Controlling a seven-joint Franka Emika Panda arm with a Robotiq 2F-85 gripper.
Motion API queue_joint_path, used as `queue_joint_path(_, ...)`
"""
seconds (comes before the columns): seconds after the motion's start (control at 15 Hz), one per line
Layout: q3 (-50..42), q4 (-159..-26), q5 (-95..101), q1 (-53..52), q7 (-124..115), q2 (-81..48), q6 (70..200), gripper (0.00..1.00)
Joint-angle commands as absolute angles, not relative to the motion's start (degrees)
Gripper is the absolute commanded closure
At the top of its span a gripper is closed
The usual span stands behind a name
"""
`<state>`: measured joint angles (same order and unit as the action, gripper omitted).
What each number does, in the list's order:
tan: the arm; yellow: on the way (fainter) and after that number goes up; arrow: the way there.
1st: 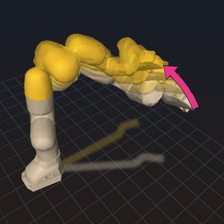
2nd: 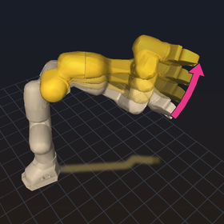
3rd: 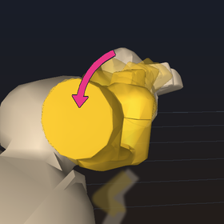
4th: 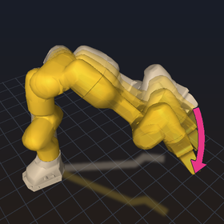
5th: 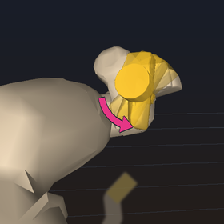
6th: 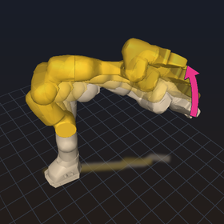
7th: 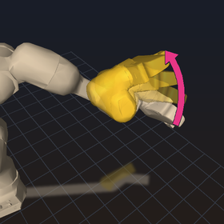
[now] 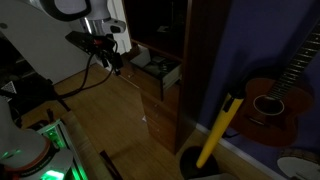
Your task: Open the top drawer
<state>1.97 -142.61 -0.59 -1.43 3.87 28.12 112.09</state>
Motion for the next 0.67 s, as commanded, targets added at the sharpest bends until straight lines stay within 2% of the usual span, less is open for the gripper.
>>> queue_joint_path(0.0, 1.53, -141.68, 1.22, -0.18, 1.09, 33.41, 108.67, 0.00)
queue_joint_path(0.6, 1.31, -132.11, 4.89, 4.21, -3.49, 37.01, 105.28, 0.00)
